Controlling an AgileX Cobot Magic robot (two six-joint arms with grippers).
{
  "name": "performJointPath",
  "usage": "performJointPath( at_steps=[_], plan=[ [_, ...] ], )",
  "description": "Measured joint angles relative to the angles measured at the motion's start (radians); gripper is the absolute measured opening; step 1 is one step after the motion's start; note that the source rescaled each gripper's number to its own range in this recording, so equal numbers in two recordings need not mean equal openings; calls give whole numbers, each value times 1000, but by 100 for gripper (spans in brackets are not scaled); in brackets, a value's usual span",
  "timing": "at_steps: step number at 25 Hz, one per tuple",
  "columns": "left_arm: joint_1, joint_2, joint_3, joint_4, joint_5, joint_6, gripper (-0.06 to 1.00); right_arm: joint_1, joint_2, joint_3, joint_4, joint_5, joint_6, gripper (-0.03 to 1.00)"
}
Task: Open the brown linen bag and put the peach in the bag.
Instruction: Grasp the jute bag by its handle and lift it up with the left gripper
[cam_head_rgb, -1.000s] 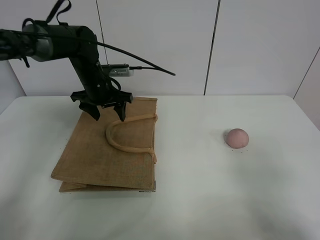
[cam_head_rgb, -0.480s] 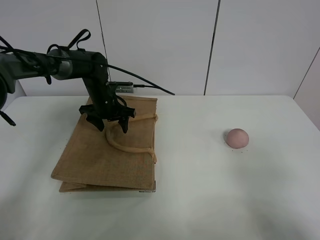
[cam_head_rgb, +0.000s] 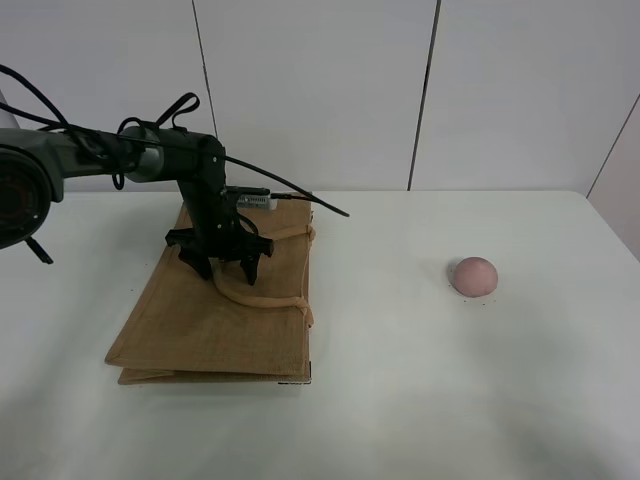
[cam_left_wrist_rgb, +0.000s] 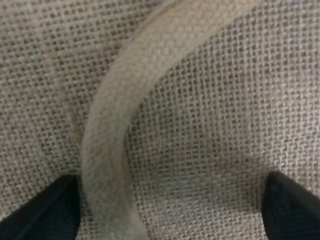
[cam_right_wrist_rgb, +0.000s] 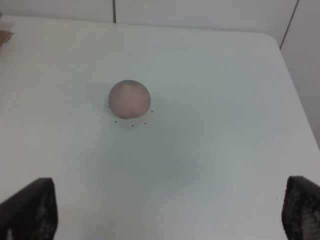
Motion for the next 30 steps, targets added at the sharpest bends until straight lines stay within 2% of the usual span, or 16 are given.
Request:
performJointPath(
  at_steps=[2, 4, 7, 9, 10, 11, 14, 17, 23, 27, 30],
  plan=[
    [0, 8, -1, 0, 1, 0, 96, 0, 0, 0, 0, 0, 0, 100],
    [0, 10, -1, 5, 4, 0, 90, 0, 0, 0, 0, 0, 0, 100],
    [1, 10, -1, 14, 18, 0, 59, 0, 0, 0, 0, 0, 0, 100],
    [1, 10, -2, 29, 26, 0, 25, 0, 0, 0, 0, 0, 0, 100],
    [1, 9, -3, 34, 29, -2, 11, 0, 0, 0, 0, 0, 0, 100],
    [1, 7, -3, 36, 32, -8, 1, 0, 0, 0, 0, 0, 0, 100],
    [1, -3, -4, 50, 41, -45, 0, 0, 0, 0, 0, 0, 0, 100],
    [1, -25, -31, 73, 94, -54, 0, 0, 0, 0, 0, 0, 0, 100],
    [1, -137, -229, 96, 299, 15, 0, 0, 0, 0, 0, 0, 0, 100],
    [1, -211, -371, 92, 304, 47, 0, 0, 0, 0, 0, 0, 0, 100],
    [1, -296, -397, 69, 305, 62, 0, 0, 0, 0, 0, 0, 0, 100]
  ],
)
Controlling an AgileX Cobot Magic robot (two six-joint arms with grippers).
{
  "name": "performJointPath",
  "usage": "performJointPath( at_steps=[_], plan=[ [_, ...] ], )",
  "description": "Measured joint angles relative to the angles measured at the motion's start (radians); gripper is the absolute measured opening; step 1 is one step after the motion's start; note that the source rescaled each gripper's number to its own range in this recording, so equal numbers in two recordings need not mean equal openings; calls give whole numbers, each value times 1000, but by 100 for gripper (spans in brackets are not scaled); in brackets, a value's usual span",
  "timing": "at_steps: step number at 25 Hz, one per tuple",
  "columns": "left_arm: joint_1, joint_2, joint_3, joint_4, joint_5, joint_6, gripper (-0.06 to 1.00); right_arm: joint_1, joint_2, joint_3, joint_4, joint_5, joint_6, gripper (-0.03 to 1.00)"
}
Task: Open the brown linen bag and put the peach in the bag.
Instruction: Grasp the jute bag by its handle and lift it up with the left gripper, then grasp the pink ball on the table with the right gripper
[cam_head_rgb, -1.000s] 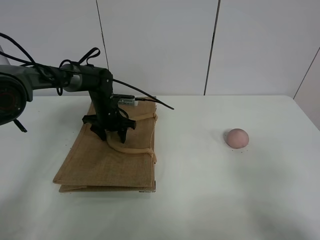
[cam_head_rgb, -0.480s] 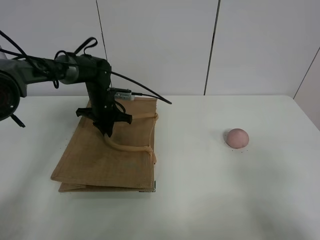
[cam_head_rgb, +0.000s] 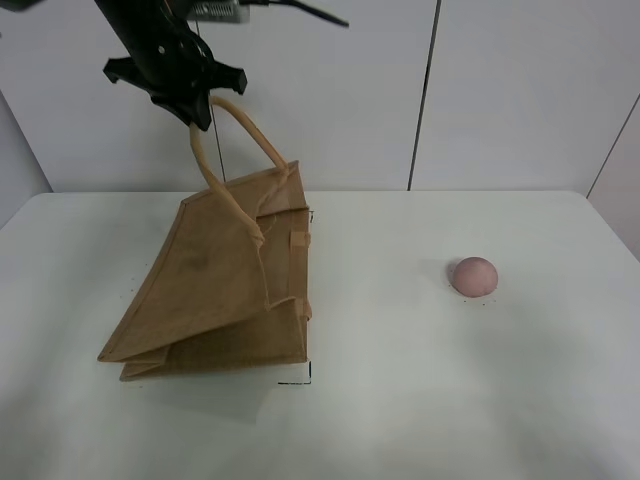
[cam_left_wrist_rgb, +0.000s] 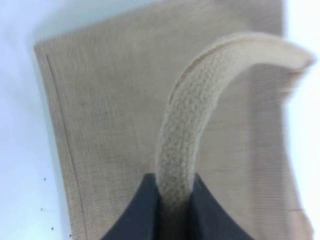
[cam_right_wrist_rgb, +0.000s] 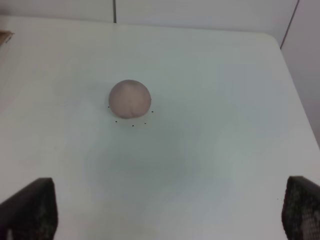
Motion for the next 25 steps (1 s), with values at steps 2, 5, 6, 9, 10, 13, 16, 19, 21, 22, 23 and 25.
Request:
performJointPath(
  at_steps=[2, 5, 6, 9, 10, 13, 16, 19, 21, 22, 23, 25],
  plan=[
    [0, -50, 0, -14, 1, 7, 0, 0, 0, 0, 0, 0, 0, 100],
    [0, -130, 0, -29, 1, 9, 0, 0, 0, 0, 0, 0, 0, 100],
    [0, -152, 0, -30, 1, 10, 0, 0, 0, 0, 0, 0, 0, 100],
    [0, -206, 0, -31, 1, 11, 0, 0, 67, -22, 9, 1, 0, 100],
    [0, -216, 0, -31, 1, 12, 0, 0, 117, -36, 20, 1, 0, 100],
    [0, -227, 1, -33, 1, 12, 0, 0, 317, -100, 47, -4, 0, 100],
    [0, -228, 2, -34, 1, 14, 0, 0, 565, -190, 59, -24, -8, 100],
    [0, -228, 4, -36, 1, 16, 0, 0, 832, -290, 61, -48, -11, 100],
    [0, -228, 4, -36, 1, 16, 0, 0, 1021, -366, 61, -56, -11, 100],
    [0, -228, 4, -36, 1, 16, 0, 0, 1116, -409, 61, -58, -11, 100],
    [0, -228, 4, -36, 1, 16, 0, 0, 1192, -453, 62, -59, -12, 100],
    [0, -228, 4, -36, 1, 20, 0, 0, 1355, -540, 63, -60, -18, 100]
  ],
)
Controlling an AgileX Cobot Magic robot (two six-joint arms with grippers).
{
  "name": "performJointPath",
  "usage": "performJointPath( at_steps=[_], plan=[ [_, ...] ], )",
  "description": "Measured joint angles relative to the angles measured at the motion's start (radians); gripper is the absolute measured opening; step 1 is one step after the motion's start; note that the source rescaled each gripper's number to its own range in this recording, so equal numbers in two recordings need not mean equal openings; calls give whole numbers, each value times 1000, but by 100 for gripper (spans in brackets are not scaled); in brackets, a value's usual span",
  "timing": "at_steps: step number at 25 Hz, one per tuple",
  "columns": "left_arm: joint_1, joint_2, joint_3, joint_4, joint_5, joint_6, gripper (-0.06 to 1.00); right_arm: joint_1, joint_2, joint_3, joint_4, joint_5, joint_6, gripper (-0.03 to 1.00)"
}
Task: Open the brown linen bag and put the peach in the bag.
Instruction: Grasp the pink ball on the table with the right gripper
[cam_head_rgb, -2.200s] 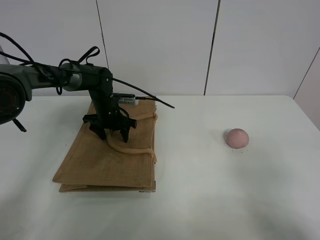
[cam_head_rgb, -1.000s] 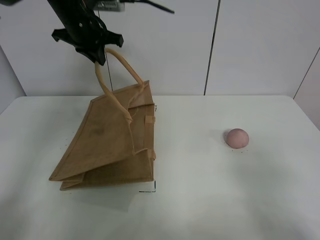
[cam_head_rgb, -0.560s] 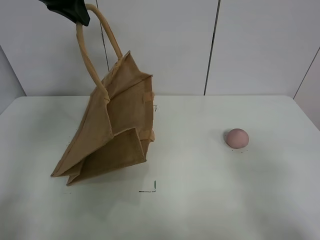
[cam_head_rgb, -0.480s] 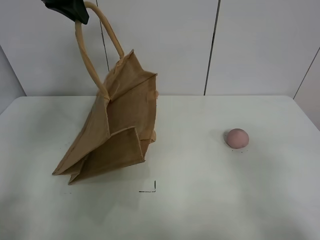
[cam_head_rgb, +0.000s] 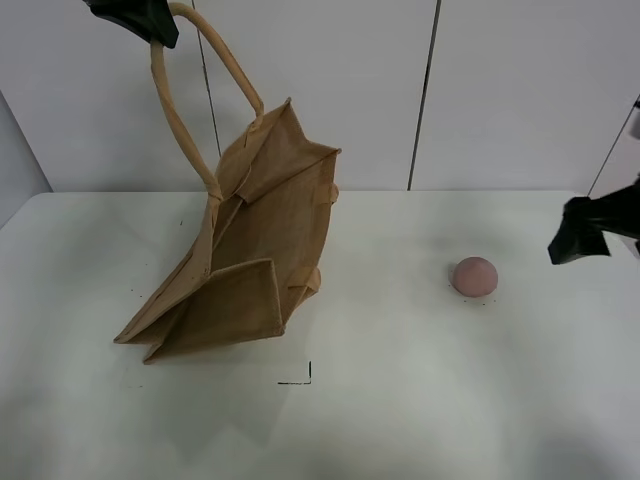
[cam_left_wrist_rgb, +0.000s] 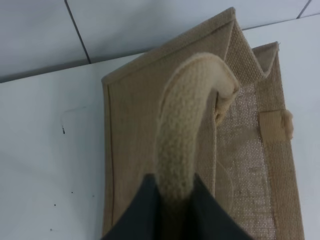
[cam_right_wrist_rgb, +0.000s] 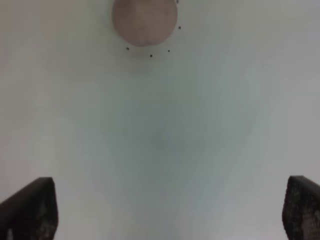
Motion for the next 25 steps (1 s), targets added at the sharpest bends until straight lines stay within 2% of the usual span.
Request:
performJointPath(
  at_steps=[5, 11, 15, 23, 25],
  plan=[
    [0, 0, 0, 0, 0, 1, 0, 4, 324, -234, 1, 5, -1, 100],
    [0, 0, 0, 0, 0, 3, 0, 74, 578, -394, -2, 21, 4, 100],
    [0, 0, 0, 0, 0, 3, 0, 105, 677, -415, -1, -42, 15, 100],
    [0, 0, 0, -1, 0, 3, 0, 107, 806, -415, -2, -157, 33, 100],
    [0, 0, 0, -1, 0, 3, 0, 107, 819, -415, -2, -171, 35, 96]
  ],
)
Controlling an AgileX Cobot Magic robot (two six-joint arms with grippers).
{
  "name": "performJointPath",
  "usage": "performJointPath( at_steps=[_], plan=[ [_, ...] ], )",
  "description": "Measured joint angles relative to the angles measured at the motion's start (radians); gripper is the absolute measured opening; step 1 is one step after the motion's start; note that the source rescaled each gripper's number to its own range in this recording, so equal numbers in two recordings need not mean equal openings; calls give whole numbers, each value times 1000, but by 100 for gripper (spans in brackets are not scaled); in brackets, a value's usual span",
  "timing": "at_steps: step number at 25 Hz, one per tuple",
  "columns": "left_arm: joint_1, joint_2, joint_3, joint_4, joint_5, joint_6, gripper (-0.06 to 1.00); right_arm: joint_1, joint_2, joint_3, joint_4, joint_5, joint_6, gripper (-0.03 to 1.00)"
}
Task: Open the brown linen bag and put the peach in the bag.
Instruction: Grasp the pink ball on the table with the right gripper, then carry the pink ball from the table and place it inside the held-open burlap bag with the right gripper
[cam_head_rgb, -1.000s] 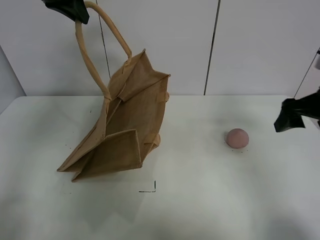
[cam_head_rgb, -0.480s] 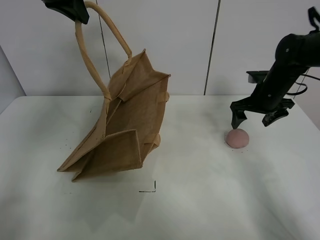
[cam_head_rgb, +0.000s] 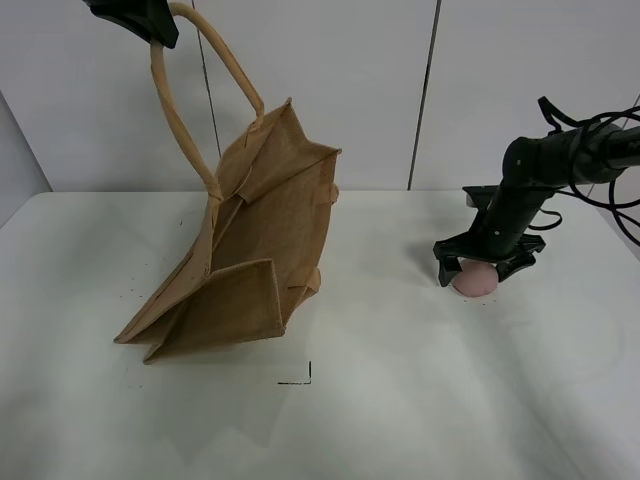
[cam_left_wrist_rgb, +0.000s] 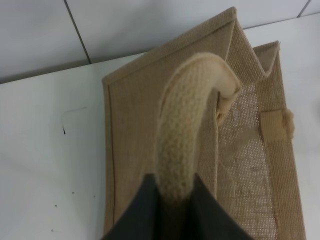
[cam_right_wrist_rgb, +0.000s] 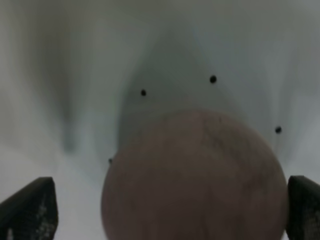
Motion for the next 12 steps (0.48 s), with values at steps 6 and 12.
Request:
performJointPath(
  at_steps=[6, 12],
  plan=[
    [0, 0, 0, 0, 0, 0, 0, 0, -4, -4, -5, 1, 13, 12],
    [0, 0, 0, 0, 0, 0, 0, 1, -74, -66, 20, 95, -39, 0]
  ],
)
